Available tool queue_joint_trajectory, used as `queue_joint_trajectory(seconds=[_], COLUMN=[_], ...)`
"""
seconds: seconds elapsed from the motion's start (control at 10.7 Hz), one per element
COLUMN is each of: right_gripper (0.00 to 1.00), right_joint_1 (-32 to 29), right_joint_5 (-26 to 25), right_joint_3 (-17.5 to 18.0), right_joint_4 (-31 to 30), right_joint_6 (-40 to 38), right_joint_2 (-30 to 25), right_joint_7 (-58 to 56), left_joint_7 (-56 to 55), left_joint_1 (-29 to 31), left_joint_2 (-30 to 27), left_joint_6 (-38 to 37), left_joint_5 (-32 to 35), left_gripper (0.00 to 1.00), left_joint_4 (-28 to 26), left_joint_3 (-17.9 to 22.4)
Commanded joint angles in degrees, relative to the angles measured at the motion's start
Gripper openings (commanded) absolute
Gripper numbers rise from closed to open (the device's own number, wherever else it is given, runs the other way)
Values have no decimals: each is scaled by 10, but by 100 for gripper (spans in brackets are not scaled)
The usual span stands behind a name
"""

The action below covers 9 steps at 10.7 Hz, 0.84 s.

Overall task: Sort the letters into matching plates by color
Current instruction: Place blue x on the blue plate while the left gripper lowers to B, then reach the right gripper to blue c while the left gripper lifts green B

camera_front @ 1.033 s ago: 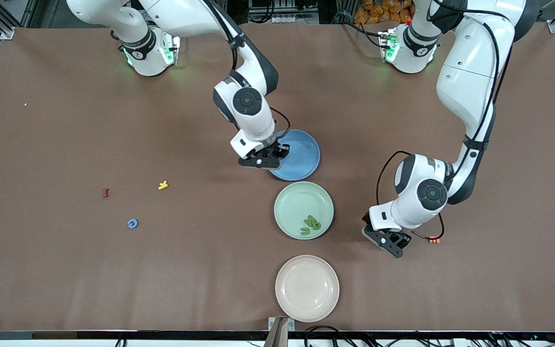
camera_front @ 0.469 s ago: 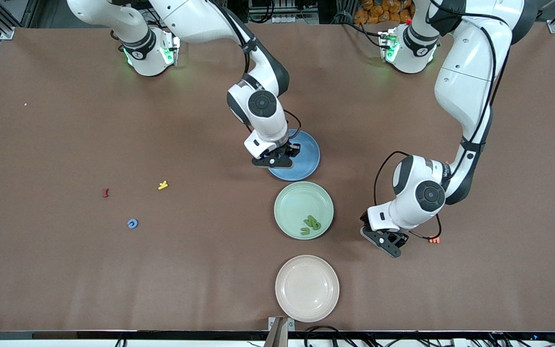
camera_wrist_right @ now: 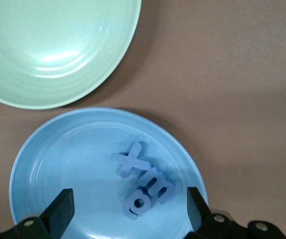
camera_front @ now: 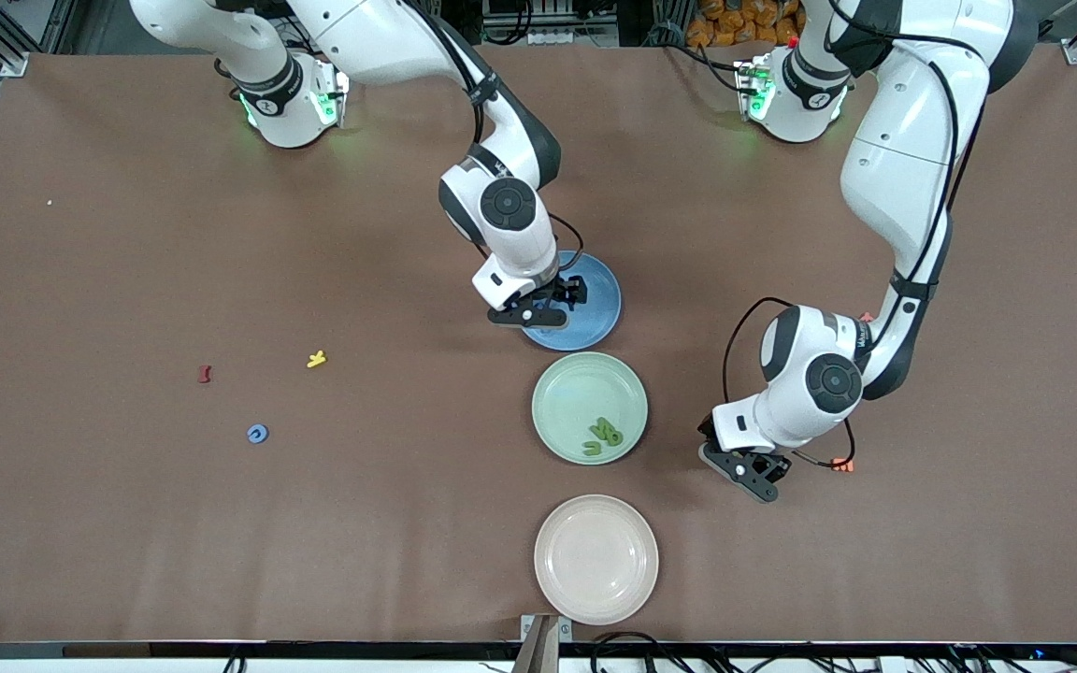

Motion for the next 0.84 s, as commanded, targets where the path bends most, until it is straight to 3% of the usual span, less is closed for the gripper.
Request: queue_joint_trajectory(seconds=[0.0,0.09,0.38,0.56,0.75], right_gripper=[100,100,100,100,100], right_joint_1=[-35,-59,-140,-181,-213], right_joint_5=[5,4,2,1,4], right_joint_3=[-8,-10,-32,-57,-92], right_joint_4=[9,9,9,10,11], right_joint_6=[-46,-70,-119,-124,-124], right_joint_2=[-18,-30,-60,-69,-71], right_joint_7=[-33,-56,-96,-104,-133], left_joint_7=[21,21,28,28,28], left_joint_1=[2,2,3,3,3], left_joint_2=[12,14,14,14,13], left_joint_6=[2,2,2,2,2], left_joint_5=[-16,-15,-16,-16,-16], left_gripper=[88,86,61,54,35], left_joint_4=[17,17,16,15,16], left_joint_3=[-1,0,0,2,1])
